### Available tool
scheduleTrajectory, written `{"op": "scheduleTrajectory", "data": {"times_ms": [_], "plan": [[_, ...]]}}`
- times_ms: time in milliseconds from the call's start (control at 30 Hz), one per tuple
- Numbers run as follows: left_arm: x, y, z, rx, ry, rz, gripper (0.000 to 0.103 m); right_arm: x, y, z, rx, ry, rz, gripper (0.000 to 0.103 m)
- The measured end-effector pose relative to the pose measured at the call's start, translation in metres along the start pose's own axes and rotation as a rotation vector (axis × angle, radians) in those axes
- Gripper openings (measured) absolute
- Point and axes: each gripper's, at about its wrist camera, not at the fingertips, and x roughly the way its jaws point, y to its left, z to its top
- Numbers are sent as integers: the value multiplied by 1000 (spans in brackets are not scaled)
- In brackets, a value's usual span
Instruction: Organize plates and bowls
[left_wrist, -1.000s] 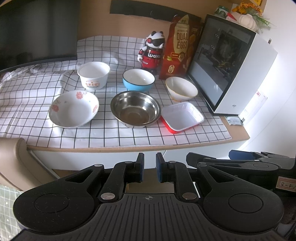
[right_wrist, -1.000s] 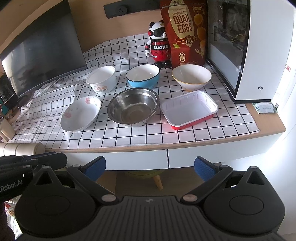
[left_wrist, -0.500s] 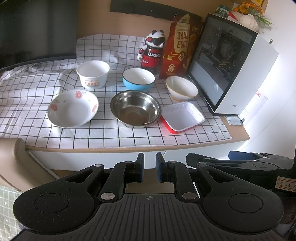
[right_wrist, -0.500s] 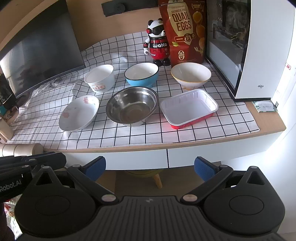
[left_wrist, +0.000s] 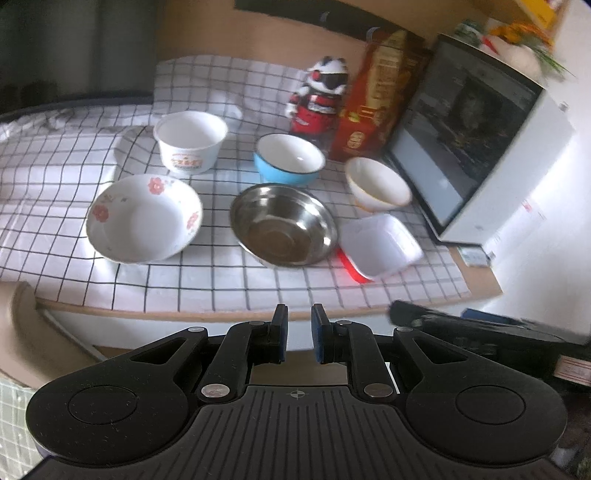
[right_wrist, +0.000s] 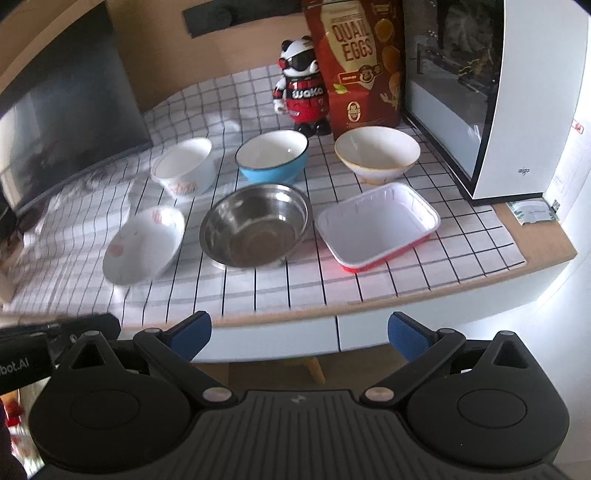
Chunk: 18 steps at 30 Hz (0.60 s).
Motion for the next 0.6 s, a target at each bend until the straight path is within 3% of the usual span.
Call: {"op": "scheduleTrajectory", "data": {"times_ms": [133, 200, 333, 400, 500, 600], "plan": [[31, 34, 13, -31, -11, -9, 18, 16, 2, 6, 95, -106, 50, 102], [45, 54, 19, -43, -29, -45, 18, 27, 10, 10, 92, -161, 24, 102], [71, 96, 35, -92, -2, -164, 18, 58, 31, 20, 29, -163, -92, 102], [80, 111, 45, -88, 11, -225, 18, 70, 38, 24, 3, -151, -105, 102], [100, 124, 60, -81, 46, -237, 18, 80, 48, 31, -41, -154, -112, 102], [123, 133, 71, -174, 105, -269, 18, 85, 54, 38, -156, -216, -170, 102]]}}
